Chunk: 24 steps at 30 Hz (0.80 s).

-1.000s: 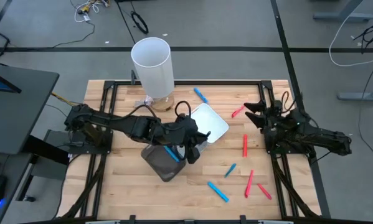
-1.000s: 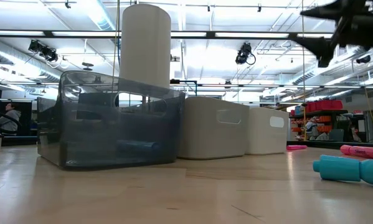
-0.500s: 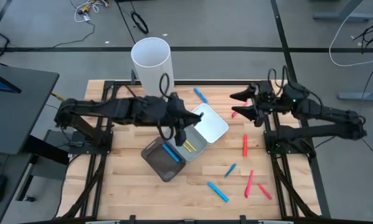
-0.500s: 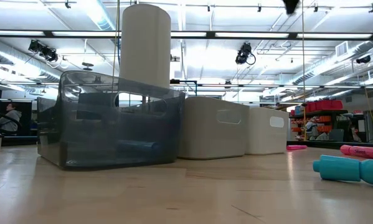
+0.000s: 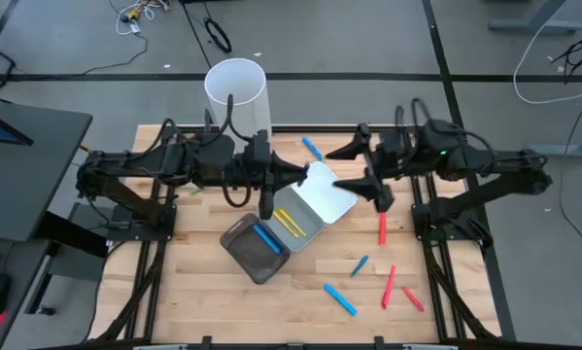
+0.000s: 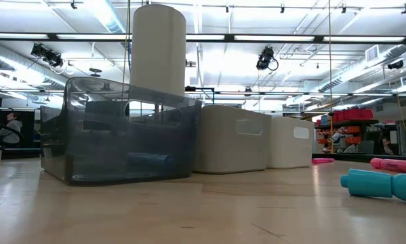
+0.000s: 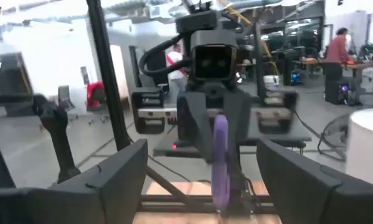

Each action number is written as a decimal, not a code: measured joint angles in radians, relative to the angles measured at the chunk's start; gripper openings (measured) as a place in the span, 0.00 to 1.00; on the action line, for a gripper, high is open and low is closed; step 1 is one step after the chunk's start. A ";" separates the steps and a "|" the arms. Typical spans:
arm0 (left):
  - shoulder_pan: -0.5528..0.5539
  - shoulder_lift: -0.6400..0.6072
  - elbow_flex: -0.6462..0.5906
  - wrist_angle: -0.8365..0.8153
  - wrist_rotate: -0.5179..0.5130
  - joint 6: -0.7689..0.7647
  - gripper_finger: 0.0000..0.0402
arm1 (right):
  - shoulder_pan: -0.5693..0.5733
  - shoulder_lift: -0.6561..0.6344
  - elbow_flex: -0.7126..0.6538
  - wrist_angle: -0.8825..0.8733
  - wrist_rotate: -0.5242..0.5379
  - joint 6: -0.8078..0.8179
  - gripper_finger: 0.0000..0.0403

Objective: Pick & Place Markers
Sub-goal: Put the purple pen into the white bin

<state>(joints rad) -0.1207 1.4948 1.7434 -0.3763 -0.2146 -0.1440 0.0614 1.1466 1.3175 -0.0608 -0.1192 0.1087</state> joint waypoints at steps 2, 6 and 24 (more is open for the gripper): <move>0.000 0.000 -0.001 -0.005 0.020 0.000 0.08 | 0.016 0.045 0.034 0.012 0.013 -0.015 0.75; -0.007 -0.001 -0.001 0.004 0.028 0.001 0.08 | 0.039 0.116 0.090 0.014 0.058 -0.016 0.75; -0.041 -0.006 -0.001 0.001 0.036 0.007 0.08 | 0.107 0.214 0.148 0.023 0.130 -0.024 0.63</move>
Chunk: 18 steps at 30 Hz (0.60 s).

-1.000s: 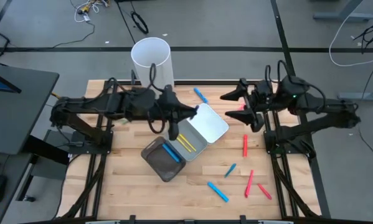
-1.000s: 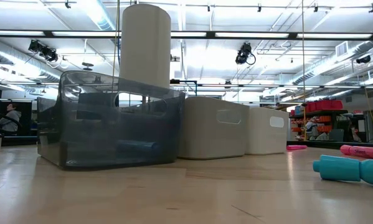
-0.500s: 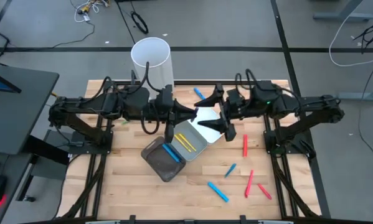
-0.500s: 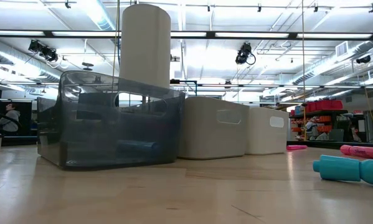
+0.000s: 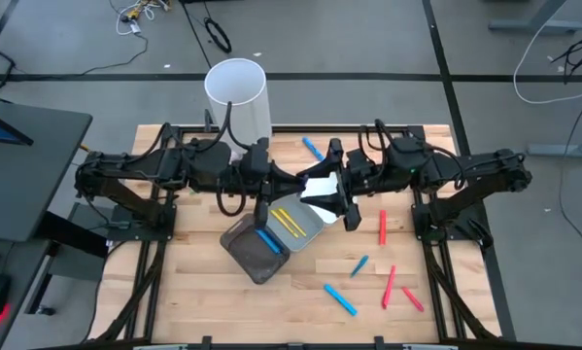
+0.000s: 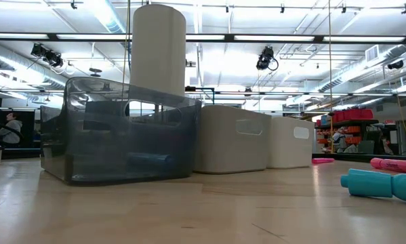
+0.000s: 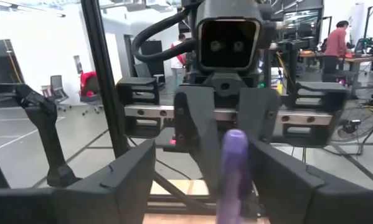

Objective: Pick & Place Markers
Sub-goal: Put the purple pen into the white bin

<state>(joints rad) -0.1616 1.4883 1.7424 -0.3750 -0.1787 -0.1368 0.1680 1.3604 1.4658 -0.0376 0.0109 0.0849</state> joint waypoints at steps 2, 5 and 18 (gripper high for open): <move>0.000 0.000 0.000 0.000 0.000 -0.002 0.08 | 0.000 -0.003 0.000 -0.003 0.000 0.003 0.59; 0.000 0.000 0.000 -0.001 0.000 -0.005 0.08 | 0.000 -0.004 0.000 -0.002 0.000 0.004 0.53; 0.000 0.000 0.000 0.006 0.001 -0.006 0.08 | -0.002 -0.004 -0.001 0.002 0.007 0.007 0.15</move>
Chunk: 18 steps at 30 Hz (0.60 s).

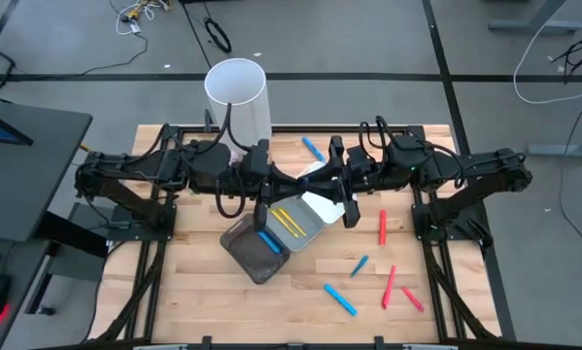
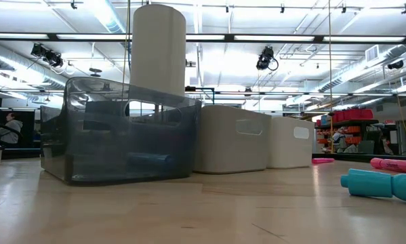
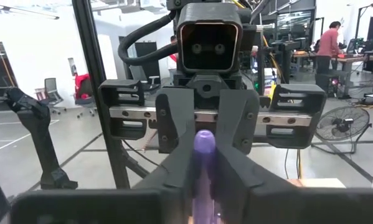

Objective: Pick & Place Markers
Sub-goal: Put the purple pen into the white bin

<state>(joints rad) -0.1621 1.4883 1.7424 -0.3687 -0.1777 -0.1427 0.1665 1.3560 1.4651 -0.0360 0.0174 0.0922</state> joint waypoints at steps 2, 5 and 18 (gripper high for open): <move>0.000 0.000 0.000 0.000 -0.002 -0.003 0.08 | 0.000 0.000 0.000 0.000 0.001 -0.002 0.09; 0.000 0.000 0.000 0.000 -0.005 -0.004 0.09 | 0.000 -0.002 0.000 0.000 0.000 -0.003 0.05; 0.002 -0.025 0.000 -0.012 -0.028 0.016 0.25 | 0.001 -0.032 -0.002 -0.032 -0.018 0.031 0.05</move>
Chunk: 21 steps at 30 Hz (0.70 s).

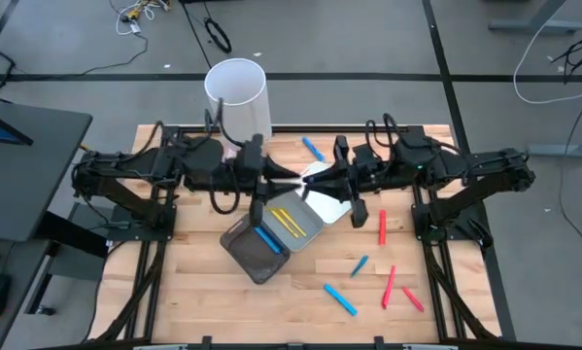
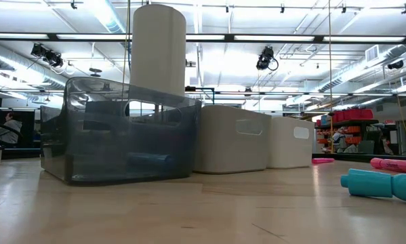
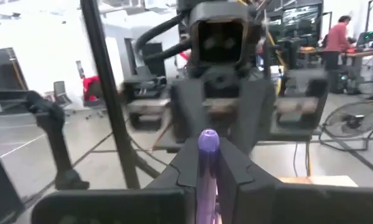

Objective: Pick & Place Markers
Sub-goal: Put the purple pen into the white bin

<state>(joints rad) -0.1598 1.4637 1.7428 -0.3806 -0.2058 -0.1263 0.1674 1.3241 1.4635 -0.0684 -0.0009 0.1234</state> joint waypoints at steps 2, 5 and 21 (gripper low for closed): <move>0.000 -0.028 0.000 -0.031 -0.041 0.013 0.26 | 0.001 -0.015 0.000 -0.027 0.000 0.000 0.05; 0.002 -0.052 0.000 -0.040 -0.061 0.016 0.28 | 0.001 -0.033 0.000 -0.091 0.007 0.015 0.05; 0.002 -0.098 0.000 -0.185 -0.079 -0.019 0.28 | -0.137 -0.036 0.001 -0.525 0.098 0.435 0.05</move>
<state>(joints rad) -0.1581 1.3655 1.7428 -0.5653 -0.2844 -0.1452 0.0301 1.2877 1.4641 -0.5935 0.0967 0.5585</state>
